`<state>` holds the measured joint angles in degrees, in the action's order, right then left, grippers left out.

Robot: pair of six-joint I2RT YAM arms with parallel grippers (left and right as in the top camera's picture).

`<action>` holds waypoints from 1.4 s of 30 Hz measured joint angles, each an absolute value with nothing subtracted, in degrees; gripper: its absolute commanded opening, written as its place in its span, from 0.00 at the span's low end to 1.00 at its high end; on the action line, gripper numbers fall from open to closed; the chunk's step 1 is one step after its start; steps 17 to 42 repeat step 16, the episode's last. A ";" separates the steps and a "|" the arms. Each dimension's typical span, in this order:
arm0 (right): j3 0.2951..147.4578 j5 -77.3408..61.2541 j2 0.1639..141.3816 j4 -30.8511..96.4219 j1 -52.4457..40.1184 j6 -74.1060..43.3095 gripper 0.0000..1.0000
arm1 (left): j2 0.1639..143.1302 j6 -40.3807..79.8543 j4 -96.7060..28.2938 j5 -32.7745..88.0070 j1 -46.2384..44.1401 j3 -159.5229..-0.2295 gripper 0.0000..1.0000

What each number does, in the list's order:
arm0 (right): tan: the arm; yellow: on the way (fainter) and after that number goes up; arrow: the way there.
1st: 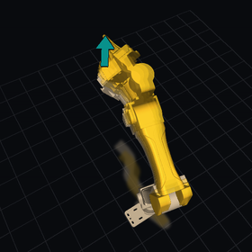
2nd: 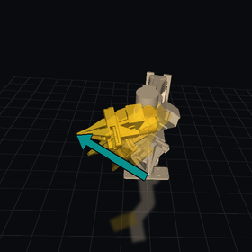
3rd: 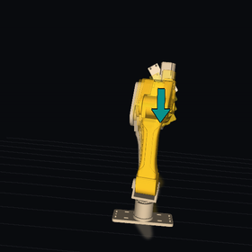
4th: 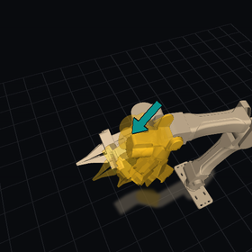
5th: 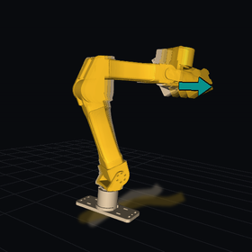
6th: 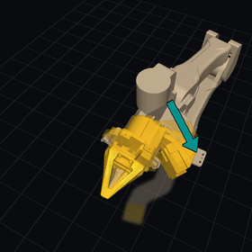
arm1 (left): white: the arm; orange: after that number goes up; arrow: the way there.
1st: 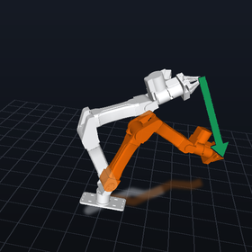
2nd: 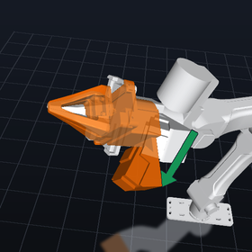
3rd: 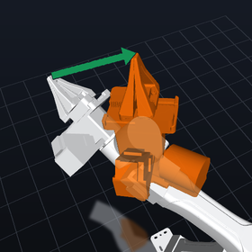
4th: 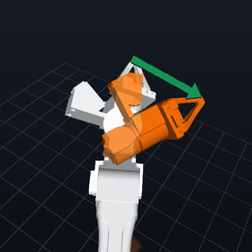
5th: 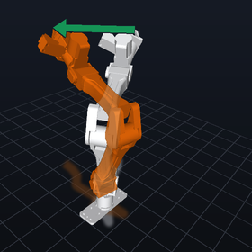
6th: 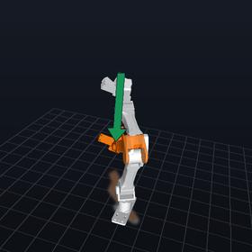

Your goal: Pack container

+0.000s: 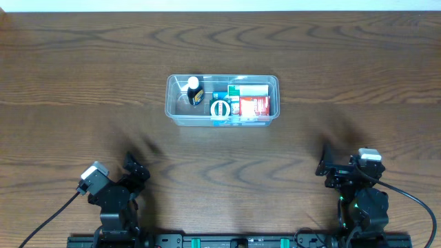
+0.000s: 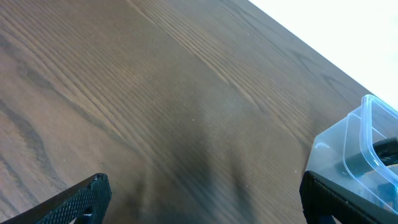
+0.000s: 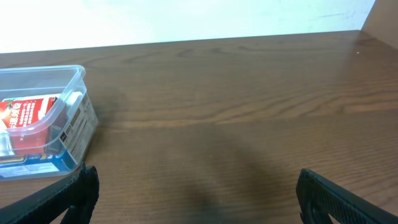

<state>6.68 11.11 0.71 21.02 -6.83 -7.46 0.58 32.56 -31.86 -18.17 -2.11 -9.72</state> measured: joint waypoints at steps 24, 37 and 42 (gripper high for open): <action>6.68 11.11 0.71 21.02 -6.83 -7.46 0.99 | 0.58 32.56 -31.86 -18.17 -2.11 -9.72 0.98; 6.68 11.11 0.71 21.02 -6.83 -7.46 0.99 | 0.58 32.56 -31.86 -18.17 -2.11 -9.72 0.98; 6.68 11.11 0.71 21.02 -6.83 -7.46 0.99 | 0.58 32.56 -31.86 -18.17 -2.11 -9.72 0.98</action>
